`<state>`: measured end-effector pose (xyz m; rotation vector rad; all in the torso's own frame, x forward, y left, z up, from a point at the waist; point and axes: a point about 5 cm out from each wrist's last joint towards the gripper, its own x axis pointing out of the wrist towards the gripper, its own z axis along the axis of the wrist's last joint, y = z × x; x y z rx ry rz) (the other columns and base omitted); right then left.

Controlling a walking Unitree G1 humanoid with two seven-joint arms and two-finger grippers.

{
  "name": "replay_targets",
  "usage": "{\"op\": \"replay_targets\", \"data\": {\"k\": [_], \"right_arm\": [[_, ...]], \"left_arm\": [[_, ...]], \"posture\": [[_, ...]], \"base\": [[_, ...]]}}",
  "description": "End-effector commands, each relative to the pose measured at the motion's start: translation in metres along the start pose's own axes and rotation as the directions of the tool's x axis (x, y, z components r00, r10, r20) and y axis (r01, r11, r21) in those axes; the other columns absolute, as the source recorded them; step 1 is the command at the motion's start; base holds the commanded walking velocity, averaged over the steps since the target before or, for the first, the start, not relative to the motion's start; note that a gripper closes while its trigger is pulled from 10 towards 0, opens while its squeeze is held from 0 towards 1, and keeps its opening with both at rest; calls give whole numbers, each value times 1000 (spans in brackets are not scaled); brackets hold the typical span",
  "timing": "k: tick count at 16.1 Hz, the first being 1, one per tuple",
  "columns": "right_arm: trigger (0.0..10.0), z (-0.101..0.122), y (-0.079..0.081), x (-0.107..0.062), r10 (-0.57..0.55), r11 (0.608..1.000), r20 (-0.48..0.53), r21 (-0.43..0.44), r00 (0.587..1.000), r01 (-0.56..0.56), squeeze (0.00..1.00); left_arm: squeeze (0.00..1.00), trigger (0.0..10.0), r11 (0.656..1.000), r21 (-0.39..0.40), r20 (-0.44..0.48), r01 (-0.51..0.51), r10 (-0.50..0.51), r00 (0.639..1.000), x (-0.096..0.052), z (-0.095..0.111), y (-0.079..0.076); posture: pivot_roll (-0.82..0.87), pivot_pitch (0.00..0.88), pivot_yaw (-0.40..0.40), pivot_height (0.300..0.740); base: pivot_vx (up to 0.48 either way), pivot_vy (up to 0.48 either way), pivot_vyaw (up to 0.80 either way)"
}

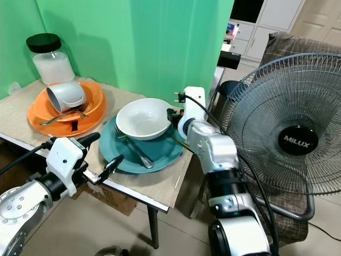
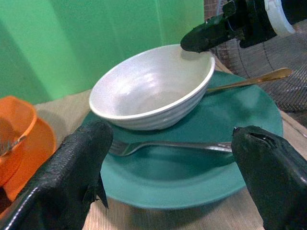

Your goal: Setting the table

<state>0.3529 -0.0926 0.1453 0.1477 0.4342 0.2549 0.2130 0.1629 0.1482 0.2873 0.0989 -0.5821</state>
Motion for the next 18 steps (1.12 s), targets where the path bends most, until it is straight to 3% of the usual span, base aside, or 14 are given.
{"op": "replay_targets", "data": {"k": [1,7,8,9,13,18], "right_arm": [[10000,0,2,3,2,1000,-19,28,1000,-2,0],[9961,-26,12,12,102,957,-174,286,979,-49,0],[3098,-27,11,12,108,948,-178,316,978,-47,0],[0,-27,11,13,132,925,-180,375,975,-56,0],[0,-27,10,14,152,892,-179,449,972,-57,0],[0,-28,8,14,151,880,-168,472,974,-55,0]], "left_arm": [[0,10000,1000,10,7,-3,3,1000,-2,3,0],[0,10000,1000,14,4,-17,17,1000,-2,3,1],[0,10000,1000,13,6,-20,20,1000,-2,3,1],[0,10000,1000,14,7,-25,25,1000,-3,2,1],[0,10000,999,19,11,-38,38,999,-2,3,2],[0,10000,999,24,13,-36,36,999,0,2,2]], "posture": [[121,0,-48,740],[128,0,-55,740],[129,0,-57,740],[129,0,-58,740],[130,0,-62,740],[130,0,-60,740]], "base": [[0,0,0],[0,0,0],[0,0,0],[0,0,0],[0,0,0],[0,0,0]]}}
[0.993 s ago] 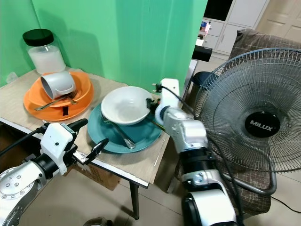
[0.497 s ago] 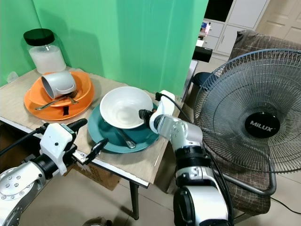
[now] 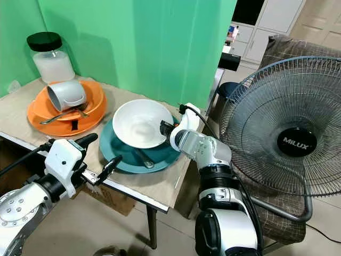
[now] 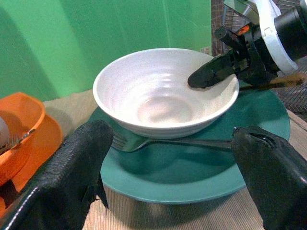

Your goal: Setting the table

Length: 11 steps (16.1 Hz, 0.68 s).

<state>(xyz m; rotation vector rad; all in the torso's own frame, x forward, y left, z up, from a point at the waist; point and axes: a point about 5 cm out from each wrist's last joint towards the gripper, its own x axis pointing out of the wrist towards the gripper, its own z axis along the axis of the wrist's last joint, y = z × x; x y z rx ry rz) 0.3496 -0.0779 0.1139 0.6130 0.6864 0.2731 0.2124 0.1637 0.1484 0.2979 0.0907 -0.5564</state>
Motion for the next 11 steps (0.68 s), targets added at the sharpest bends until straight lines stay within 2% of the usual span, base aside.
{"op": "replay_targets", "data": {"k": [1,5,9,11], "right_arm": [[0,5,0,-1,0,1000,12,20,1000,0,0],[0,7,1,-3,15,999,29,29,999,-16,0],[0,14,2,-5,34,998,69,48,997,-38,0],[0,27,8,-12,84,994,153,59,985,-94,0]], "left_arm": [[0,10000,1000,7,15,-2,2,1000,2,3,0],[0,10000,998,-18,10,53,-53,999,1,3,-5],[0,10000,979,-88,16,182,-181,983,-3,5,-18],[0,10000,978,-80,-10,195,-196,981,-6,1,-19]], "posture": [[129,0,-57,740],[126,0,-55,740],[122,0,-54,740],[121,0,-51,740]], "base": [[0,0,0],[0,0,0],[0,0,0],[0,0,0]]}}
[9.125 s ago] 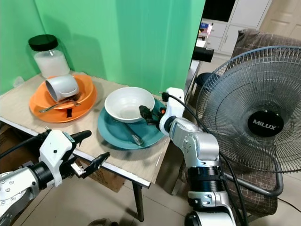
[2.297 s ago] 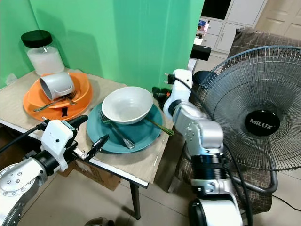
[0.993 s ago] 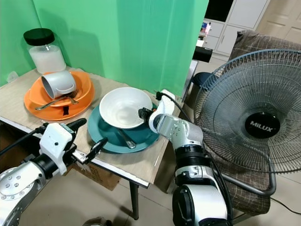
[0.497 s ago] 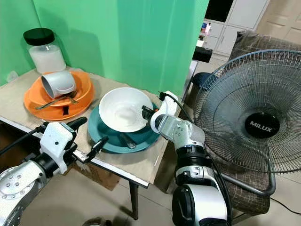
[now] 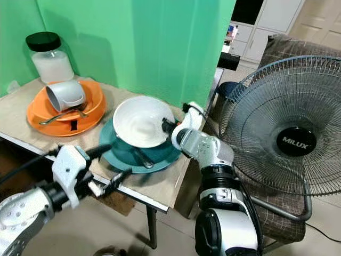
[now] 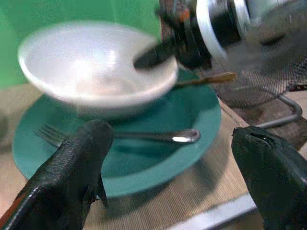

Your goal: Setting the table

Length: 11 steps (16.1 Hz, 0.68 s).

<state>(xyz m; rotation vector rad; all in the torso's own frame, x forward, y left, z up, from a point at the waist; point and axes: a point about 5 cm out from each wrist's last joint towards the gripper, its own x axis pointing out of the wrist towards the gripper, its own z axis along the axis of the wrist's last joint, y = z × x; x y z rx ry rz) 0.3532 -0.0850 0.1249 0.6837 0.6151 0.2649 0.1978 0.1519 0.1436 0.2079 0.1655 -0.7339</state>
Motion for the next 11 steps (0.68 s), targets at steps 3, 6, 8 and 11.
{"op": "replay_targets", "data": {"k": [3,6,8,11], "right_arm": [[0,37,21,-22,152,988,220,-22,964,-151,0],[510,65,28,-62,216,966,435,-223,874,-128,0],[10000,67,24,-90,228,918,494,-395,839,-16,0],[10000,51,15,-123,260,856,563,-511,785,83,0]], "left_arm": [[0,10000,1000,23,17,-7,7,1000,-2,6,2],[0,10000,999,26,65,-30,29,997,0,14,2],[0,10000,994,44,117,-100,94,989,4,22,4],[0,10000,975,-8,152,-223,222,963,10,25,5]], "posture": [[118,0,-49,740],[111,0,-50,740],[102,0,-43,740],[85,0,-30,740]], "base": [[0,0,0],[0,0,0],[0,0,0],[0,0,0]]}}
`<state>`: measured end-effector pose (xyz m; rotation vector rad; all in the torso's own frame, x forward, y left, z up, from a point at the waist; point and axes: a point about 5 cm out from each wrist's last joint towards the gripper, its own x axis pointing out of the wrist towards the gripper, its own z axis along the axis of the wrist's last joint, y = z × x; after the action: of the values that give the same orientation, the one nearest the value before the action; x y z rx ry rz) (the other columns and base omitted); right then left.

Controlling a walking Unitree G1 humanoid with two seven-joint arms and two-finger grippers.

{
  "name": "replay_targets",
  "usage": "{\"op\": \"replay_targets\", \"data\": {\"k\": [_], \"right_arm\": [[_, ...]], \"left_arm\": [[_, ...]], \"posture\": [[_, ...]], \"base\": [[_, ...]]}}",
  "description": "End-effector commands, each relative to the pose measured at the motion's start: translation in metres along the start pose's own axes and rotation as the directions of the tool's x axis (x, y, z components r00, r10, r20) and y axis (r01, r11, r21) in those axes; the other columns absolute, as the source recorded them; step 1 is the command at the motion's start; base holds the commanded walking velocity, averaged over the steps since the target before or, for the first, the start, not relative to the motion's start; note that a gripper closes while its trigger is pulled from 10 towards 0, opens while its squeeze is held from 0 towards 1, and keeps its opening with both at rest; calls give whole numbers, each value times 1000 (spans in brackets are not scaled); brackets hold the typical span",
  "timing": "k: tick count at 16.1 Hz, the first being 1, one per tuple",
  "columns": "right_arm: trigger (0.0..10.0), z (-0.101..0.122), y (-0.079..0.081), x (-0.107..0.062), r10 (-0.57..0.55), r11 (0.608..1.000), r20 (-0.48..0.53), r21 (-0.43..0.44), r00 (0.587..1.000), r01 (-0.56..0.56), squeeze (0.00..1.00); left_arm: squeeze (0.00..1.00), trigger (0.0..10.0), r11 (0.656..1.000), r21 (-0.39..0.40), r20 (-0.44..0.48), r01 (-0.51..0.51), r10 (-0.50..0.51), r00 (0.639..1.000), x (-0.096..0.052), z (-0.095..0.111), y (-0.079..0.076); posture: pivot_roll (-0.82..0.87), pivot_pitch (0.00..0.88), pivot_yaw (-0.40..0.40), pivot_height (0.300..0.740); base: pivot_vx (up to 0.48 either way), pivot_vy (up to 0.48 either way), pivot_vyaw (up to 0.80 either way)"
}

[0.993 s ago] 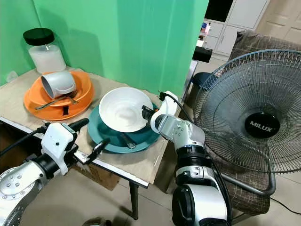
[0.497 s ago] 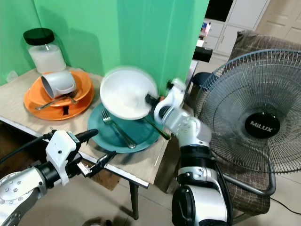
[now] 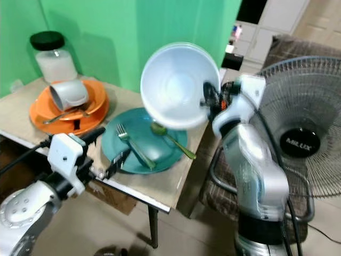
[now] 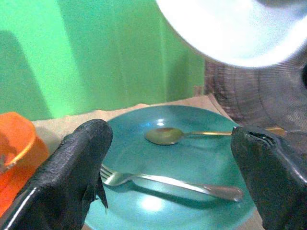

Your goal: Setting the table

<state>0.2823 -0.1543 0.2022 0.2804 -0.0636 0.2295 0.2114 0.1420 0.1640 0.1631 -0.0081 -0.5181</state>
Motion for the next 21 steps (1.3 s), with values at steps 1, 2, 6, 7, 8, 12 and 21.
{"op": "replay_targets", "data": {"k": [1,2,6,7,8,12,21], "right_arm": [[10000,8,0,-12,-34,999,62,-23,997,35,0],[10000,6,-2,-24,-64,996,76,-58,995,69,0],[10000,11,-1,-32,-99,987,142,-114,985,116,0],[10000,9,1,-34,-96,985,132,-128,987,113,0],[10000,6,3,-35,-97,983,123,-142,988,114,0],[10000,1,6,-35,-119,974,109,-180,987,137,0],[10000,-6,6,-40,-173,954,100,-228,980,192,0]], "left_arm": [[0,10000,998,27,25,-61,61,998,4,4,2],[0,10000,992,46,55,-118,116,992,8,7,5],[0,10000,973,63,96,-223,216,972,17,11,14],[0,10000,967,74,84,-243,236,968,17,8,16],[0,10000,960,93,77,-265,259,963,17,5,18],[0,10000,948,118,76,-295,288,955,22,3,19],[0,10000,921,120,27,-371,371,928,16,-5,33]], "posture": [[71,0,-26,740],[70,0,-25,740],[53,0,-22,740],[54,0,-23,740],[55,0,-22,740],[65,0,-37,740],[54,0,-42,740]], "base": [[0,0,-800],[0,0,-800],[0,0,-800],[0,0,-800],[0,0,-800],[0,0,-800],[0,0,-800]]}}
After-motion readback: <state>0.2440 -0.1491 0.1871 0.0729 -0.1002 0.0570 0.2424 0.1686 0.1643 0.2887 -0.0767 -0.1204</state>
